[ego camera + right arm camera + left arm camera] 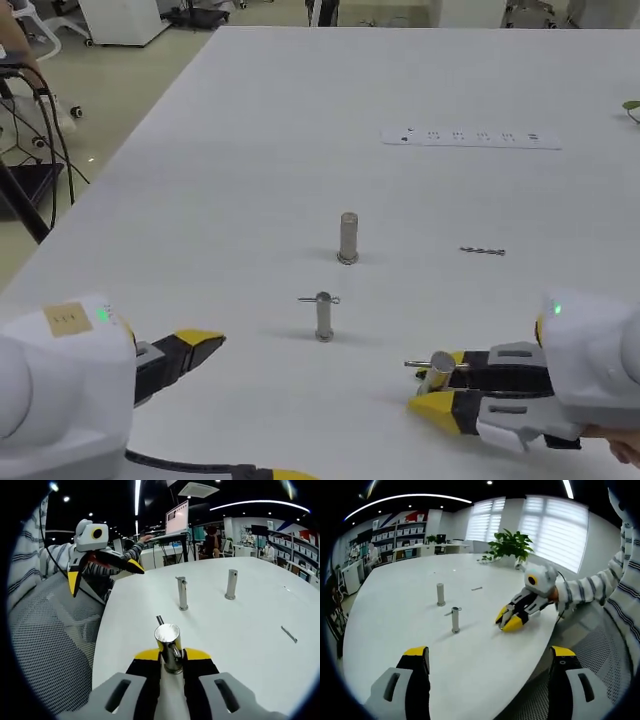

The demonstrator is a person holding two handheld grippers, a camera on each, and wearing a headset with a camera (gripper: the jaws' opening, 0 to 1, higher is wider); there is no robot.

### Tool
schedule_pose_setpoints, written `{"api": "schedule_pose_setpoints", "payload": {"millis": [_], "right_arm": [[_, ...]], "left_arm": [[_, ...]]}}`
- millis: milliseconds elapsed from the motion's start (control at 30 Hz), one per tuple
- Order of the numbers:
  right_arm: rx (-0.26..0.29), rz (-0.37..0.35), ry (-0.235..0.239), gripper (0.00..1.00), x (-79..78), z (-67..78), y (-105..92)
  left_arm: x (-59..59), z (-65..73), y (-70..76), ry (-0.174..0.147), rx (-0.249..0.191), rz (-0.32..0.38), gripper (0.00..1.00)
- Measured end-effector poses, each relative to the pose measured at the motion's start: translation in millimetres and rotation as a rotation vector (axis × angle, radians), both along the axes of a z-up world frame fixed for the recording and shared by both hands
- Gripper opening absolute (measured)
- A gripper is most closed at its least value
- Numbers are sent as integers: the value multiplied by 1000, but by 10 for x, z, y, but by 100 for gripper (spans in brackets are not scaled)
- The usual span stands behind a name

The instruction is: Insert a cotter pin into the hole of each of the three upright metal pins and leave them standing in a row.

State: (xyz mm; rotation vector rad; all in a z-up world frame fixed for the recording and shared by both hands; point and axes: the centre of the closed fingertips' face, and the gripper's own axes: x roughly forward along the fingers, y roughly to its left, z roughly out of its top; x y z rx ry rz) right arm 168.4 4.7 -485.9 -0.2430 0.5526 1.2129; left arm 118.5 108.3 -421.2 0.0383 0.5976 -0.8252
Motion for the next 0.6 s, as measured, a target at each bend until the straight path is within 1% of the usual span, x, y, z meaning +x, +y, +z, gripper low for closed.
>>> {"api": "schedule_pose_setpoints", "payload": {"millis": [33, 100, 200, 233, 333, 433, 500, 600], "right_arm": [[4, 0, 5, 11, -6, 0, 4], [14, -18, 36, 12, -6, -3, 4], [8, -2, 12, 11, -1, -1, 5], [5, 4, 1, 11, -2, 0, 6], [-24, 31, -52, 10, -3, 5, 10], [-32, 37, -66, 9, 4, 15, 26], [-56, 40, -90, 9, 23, 9, 25], [-71, 43, -104, 9, 35, 9, 28]], "left_arm": [[-2, -1, -1, 2, 0, -1, 99], [-3, -8, 2, 5, 3, -4, 98], [-1, -31, 19, 20, 4, -1, 96], [0, -37, 22, 21, 4, -1, 96], [-2, -41, 26, 20, 7, 0, 96], [-6, -44, 31, 23, 7, 2, 96], [-14, -52, 35, 24, 13, -1, 96], [-24, -54, 36, 26, 14, -2, 96]]}}
